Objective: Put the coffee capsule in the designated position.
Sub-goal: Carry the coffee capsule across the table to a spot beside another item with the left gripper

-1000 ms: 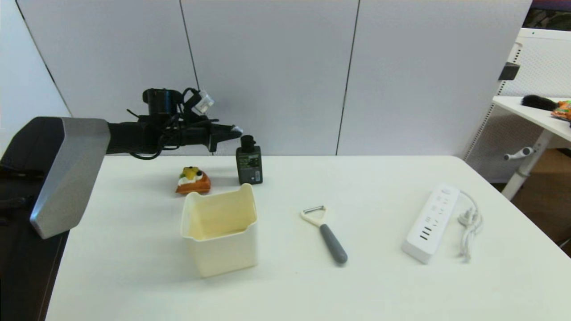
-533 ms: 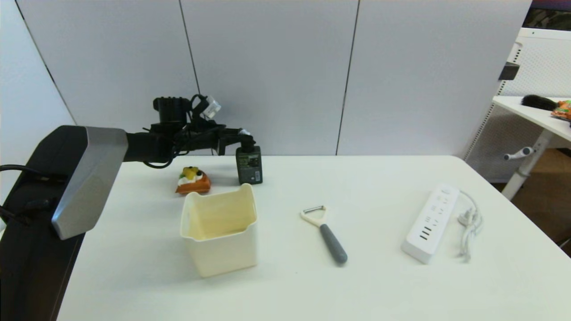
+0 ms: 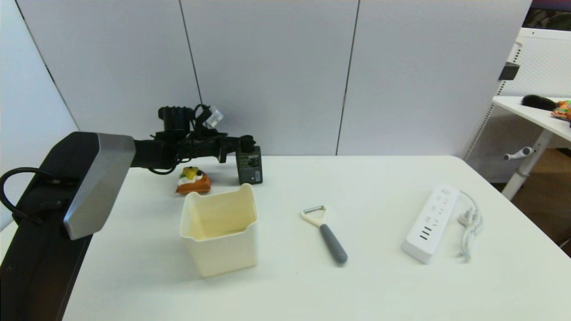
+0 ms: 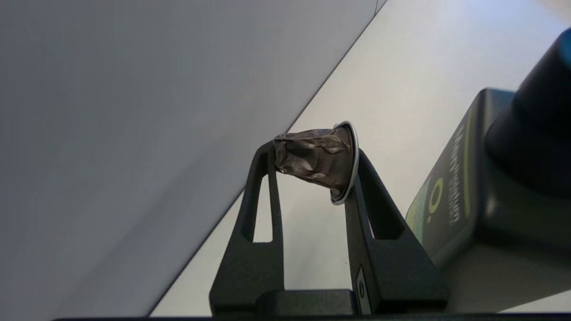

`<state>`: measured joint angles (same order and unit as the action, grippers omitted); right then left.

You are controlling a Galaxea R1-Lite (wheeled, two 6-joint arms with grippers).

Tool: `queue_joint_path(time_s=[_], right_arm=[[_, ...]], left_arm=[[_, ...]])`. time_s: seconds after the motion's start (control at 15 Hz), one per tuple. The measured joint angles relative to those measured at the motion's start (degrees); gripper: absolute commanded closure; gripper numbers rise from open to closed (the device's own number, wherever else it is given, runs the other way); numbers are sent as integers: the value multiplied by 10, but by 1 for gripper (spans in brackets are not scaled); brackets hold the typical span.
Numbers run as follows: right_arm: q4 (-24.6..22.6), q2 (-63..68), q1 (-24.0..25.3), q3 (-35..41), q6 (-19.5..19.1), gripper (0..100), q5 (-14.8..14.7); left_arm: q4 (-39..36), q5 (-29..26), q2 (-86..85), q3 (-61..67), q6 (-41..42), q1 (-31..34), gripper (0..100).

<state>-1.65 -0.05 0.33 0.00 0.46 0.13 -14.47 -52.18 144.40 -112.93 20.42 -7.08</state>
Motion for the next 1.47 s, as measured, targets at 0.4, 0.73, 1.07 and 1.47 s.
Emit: queue_joint_path(time_s=[0.4,0.73,1.07,1.47], right_arm=[[0,0,0,0,0,0,0],[0,0,0,0,0,0,-1],[0,0,0,0,0,0,0],[0,0,0,0,0,0,0]], left_arm=[[-2,0,18,0,1,-1,100],[-14,0,29,0,1,-1,100],[-15,0,34,0,2,-2,0],[-37,0,33,0,-2,-1,0]])
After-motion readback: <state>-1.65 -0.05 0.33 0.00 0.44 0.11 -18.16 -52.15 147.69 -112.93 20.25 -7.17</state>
